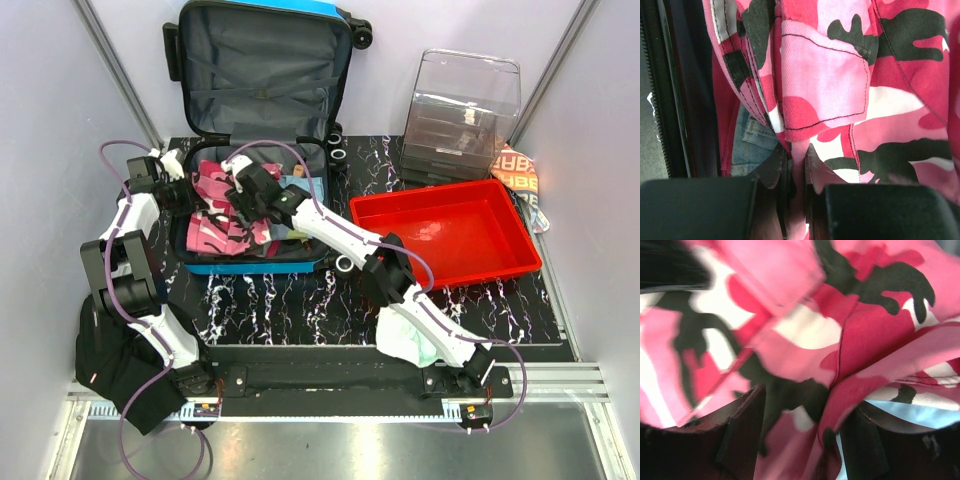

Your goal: Open, take out, and arrange the luggage

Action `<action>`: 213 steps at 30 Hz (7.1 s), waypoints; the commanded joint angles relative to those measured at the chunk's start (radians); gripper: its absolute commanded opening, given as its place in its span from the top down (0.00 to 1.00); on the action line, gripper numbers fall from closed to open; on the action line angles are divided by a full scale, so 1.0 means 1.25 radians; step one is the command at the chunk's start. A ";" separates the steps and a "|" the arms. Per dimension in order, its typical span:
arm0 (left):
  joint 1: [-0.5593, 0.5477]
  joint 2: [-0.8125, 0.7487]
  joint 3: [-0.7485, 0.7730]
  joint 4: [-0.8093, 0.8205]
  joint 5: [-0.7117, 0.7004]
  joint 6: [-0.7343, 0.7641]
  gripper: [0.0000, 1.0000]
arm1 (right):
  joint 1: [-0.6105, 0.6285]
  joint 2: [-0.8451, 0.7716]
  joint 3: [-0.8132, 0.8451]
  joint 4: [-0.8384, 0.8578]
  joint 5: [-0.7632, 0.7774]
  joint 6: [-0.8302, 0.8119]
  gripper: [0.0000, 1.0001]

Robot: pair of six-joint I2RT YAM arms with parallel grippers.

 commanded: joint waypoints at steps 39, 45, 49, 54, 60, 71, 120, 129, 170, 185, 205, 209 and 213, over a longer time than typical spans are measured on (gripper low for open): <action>0.002 -0.208 0.057 0.012 0.061 -0.003 1.00 | -0.054 -0.211 -0.019 0.054 -0.202 0.046 1.00; 0.002 -0.232 0.057 0.008 0.073 -0.007 1.00 | -0.064 -0.234 -0.035 0.056 -0.207 0.045 1.00; -0.004 -0.231 0.056 0.010 0.081 -0.009 1.00 | -0.076 -0.253 -0.059 0.065 -0.205 0.044 1.00; -0.029 -0.246 0.054 0.007 0.077 -0.003 1.00 | -0.084 -0.271 -0.082 0.063 -0.201 0.041 1.00; -0.123 -0.238 0.106 -0.013 0.061 -0.008 1.00 | -0.104 -0.345 -0.138 0.058 -0.190 0.016 1.00; -0.324 -0.213 0.286 -0.081 0.021 -0.010 1.00 | -0.195 -0.541 -0.309 0.056 -0.199 -0.016 1.00; -0.842 0.293 0.302 0.137 -0.149 -0.293 1.00 | -0.718 -0.767 -1.010 0.004 -0.233 -0.053 0.66; -0.844 0.276 0.335 0.071 -0.181 -0.251 0.58 | -0.723 -0.754 -0.974 -0.120 0.036 0.021 0.29; -0.879 0.527 0.742 0.061 -0.479 0.170 1.00 | -0.738 -0.654 -1.061 0.164 -0.108 -0.016 0.97; -0.829 0.379 0.469 0.062 -0.474 0.091 1.00 | -0.745 -0.621 -1.050 0.247 -0.004 -0.077 0.68; -0.828 0.366 0.605 -0.037 -0.417 0.090 0.62 | -0.756 -0.788 -1.039 0.148 -0.035 -0.016 0.51; -0.826 0.343 0.647 -0.075 -0.380 0.085 0.55 | -0.703 -0.756 -1.056 0.173 -0.108 -0.007 0.61; -0.802 0.296 0.640 -0.112 -0.312 0.052 0.52 | -0.703 -0.667 -1.047 0.184 -0.092 0.002 0.69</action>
